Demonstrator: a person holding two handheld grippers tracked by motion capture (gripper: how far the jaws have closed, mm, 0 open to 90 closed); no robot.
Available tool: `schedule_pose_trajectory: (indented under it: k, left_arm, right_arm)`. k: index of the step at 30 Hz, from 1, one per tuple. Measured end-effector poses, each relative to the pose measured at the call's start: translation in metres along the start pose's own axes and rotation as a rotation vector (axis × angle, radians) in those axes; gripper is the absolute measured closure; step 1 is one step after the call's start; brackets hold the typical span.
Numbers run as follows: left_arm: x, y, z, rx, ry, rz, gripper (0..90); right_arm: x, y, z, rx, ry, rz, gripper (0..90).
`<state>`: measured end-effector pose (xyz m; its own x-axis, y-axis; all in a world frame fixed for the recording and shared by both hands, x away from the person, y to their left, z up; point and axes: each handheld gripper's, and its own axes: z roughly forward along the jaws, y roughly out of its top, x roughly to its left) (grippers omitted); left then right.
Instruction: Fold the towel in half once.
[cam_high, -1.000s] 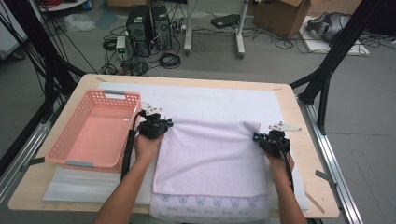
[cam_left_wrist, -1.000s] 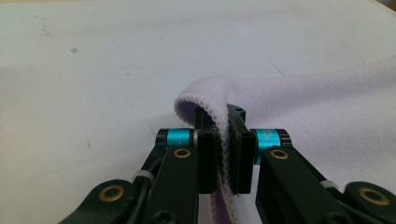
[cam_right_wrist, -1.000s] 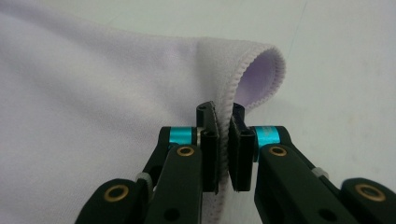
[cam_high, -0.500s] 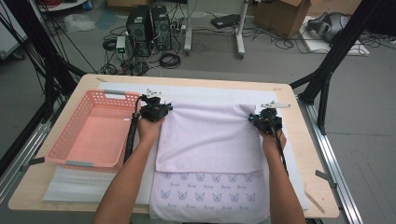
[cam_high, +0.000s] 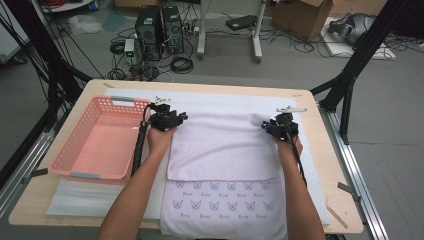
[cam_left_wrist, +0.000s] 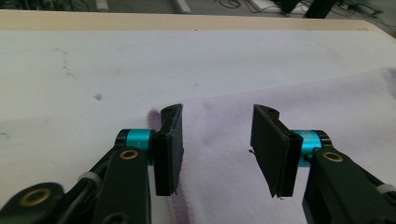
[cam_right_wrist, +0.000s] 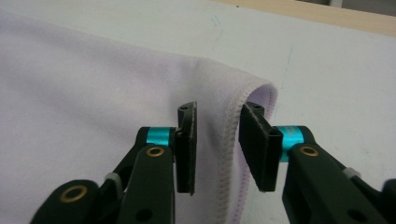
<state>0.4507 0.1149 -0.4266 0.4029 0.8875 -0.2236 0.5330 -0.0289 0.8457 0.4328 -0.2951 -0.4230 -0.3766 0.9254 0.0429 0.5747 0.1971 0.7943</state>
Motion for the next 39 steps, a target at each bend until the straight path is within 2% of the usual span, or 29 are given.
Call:
schedule_pose_trajectory:
  k: [6, 8, 10, 11, 12, 14, 18, 20, 23, 28, 32, 39]
  left_arm:
    - [-0.014, 0.004, -0.011, -0.006, -0.057, 0.029, 52.9]
    - [-0.019, 0.001, -0.019, -0.047, -0.079, 0.046, 57.3]
    - [-0.023, -0.003, -0.025, -0.04, -0.101, 0.053, 57.7]
    - [-0.025, -0.005, -0.028, -0.025, -0.109, 0.058, 57.2]
    - [-0.026, -0.008, -0.031, -0.03, -0.122, 0.06, 56.2]
    - [-0.028, -0.012, -0.039, -0.039, -0.145, 0.052, 55.4]
    - [-0.032, -0.024, -0.052, -0.034, -0.158, 0.071, 53.9]
    - [-0.034, -0.03, -0.058, -0.011, -0.16, 0.093, 52.9]
    - [-0.036, -0.04, -0.066, -0.018, -0.166, 0.118, 53.1]
    - [-0.035, -0.056, -0.081, -0.016, -0.171, 0.119, 52.8]
    - [-0.035, -0.069, -0.093, -0.017, -0.19, 0.12, 46.9]
    - [-0.038, -0.088, -0.112, 0.004, -0.219, 0.14, 36.2]
  right_arm:
    - [0.006, -0.002, -0.015, -0.018, 0.004, -0.009, 61.2]
    - [0.007, -0.004, -0.021, -0.012, 0.014, -0.018, 60.1]
    - [0.009, -0.006, -0.027, -0.004, 0.023, -0.016, 58.5]
    - [0.009, -0.007, -0.029, 0.01, 0.034, -0.013, 58.7]
    - [0.011, -0.008, -0.032, 0.02, 0.048, -0.017, 61.2]
    - [0.015, -0.011, -0.039, 0.001, 0.052, -0.047, 63.5]
    - [0.021, -0.022, -0.047, 0.006, 0.068, -0.056, 63.3]
    - [0.023, -0.03, -0.052, 0.005, 0.08, -0.053, 63.3]
    - [0.026, -0.043, -0.061, 0.004, 0.088, -0.063, 63.4]
    - [0.028, -0.067, -0.076, 0.003, 0.103, -0.051, 63.4]
    - [0.024, -0.086, -0.088, 0.0, 0.124, -0.018, 63.4]
    - [0.031, -0.1, -0.104, 0.014, 0.118, -0.027, 64.1]
